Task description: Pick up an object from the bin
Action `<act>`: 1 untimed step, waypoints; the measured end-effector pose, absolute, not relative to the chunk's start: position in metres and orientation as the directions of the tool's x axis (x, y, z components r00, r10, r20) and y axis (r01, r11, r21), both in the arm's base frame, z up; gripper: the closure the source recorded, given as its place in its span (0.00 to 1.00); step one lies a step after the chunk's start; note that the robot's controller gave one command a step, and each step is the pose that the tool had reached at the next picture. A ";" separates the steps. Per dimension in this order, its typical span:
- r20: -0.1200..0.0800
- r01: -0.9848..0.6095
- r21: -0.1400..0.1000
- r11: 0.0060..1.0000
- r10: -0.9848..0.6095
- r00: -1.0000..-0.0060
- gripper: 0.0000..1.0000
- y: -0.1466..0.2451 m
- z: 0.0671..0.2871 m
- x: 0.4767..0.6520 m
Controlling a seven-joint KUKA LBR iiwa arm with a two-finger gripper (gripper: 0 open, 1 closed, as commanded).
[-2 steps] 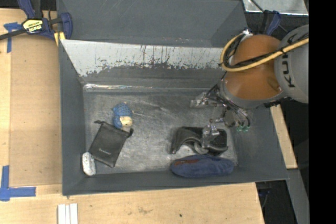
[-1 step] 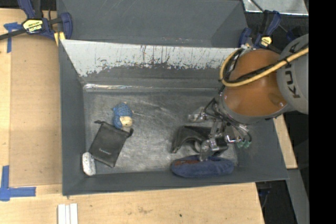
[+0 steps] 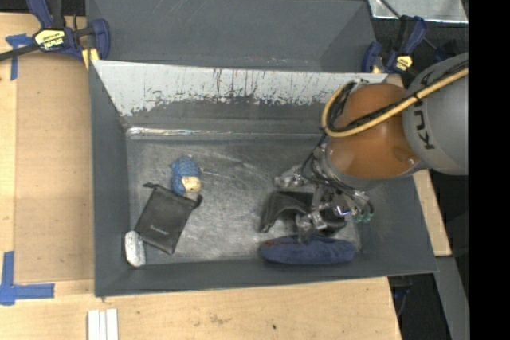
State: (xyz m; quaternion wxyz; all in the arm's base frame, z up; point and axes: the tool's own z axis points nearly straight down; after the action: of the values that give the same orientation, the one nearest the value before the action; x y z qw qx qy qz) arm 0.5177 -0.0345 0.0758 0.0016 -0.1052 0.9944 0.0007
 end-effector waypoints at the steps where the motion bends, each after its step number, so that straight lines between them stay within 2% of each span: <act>1: -0.012 -0.210 0.000 0.978 -0.210 -0.978 1.00 -0.034 0.078 0.520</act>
Offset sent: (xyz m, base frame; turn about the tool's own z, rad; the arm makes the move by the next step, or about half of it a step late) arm 0.0000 0.0000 0.0000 0.0000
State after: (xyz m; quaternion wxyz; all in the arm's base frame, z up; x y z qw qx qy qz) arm 0.5197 -0.0340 0.0780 0.0058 -0.1058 0.9944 0.0004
